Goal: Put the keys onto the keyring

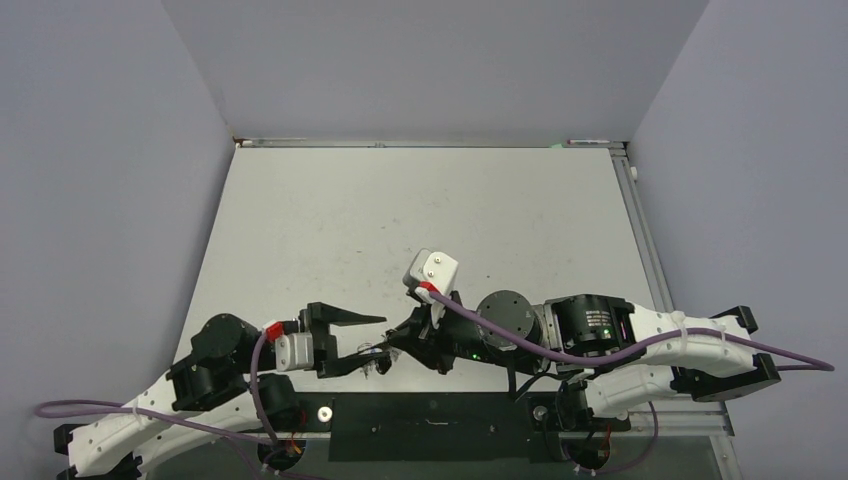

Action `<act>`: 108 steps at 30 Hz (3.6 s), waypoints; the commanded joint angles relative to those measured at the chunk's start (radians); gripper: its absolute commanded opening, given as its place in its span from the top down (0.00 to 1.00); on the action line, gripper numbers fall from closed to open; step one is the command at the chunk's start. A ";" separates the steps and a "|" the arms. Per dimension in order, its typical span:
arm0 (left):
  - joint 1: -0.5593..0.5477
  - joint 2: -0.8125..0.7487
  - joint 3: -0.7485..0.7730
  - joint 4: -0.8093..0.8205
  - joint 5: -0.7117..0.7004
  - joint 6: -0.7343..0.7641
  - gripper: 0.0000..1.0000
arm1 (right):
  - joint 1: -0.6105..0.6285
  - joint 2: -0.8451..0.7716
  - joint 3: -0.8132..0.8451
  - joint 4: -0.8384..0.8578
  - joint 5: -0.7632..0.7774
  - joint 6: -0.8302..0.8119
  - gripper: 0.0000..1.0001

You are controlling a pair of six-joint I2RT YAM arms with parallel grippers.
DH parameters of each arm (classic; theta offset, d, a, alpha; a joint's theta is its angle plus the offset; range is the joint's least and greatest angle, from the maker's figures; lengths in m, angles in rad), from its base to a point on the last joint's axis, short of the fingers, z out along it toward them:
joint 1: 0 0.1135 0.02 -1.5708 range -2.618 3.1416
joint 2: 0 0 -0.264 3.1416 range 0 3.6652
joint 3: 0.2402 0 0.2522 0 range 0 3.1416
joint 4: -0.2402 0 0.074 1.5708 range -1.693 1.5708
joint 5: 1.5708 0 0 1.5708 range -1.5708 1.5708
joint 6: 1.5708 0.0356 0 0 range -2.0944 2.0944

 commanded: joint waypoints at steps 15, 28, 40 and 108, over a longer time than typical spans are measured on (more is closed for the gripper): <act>-0.001 0.081 0.163 -0.046 0.018 -0.053 0.62 | 0.003 0.048 0.056 -0.008 0.048 0.009 0.95; 0.000 0.109 0.164 -0.076 0.070 -0.017 0.75 | 0.004 0.071 0.091 -0.048 0.004 -0.023 0.95; -0.001 0.115 0.135 -0.008 -0.033 -0.138 1.00 | 0.003 0.087 0.129 -0.085 0.052 -0.044 0.93; -0.001 -0.081 -0.370 0.981 -0.109 -0.752 1.00 | -0.079 -0.223 -0.582 0.843 -0.192 -0.293 0.76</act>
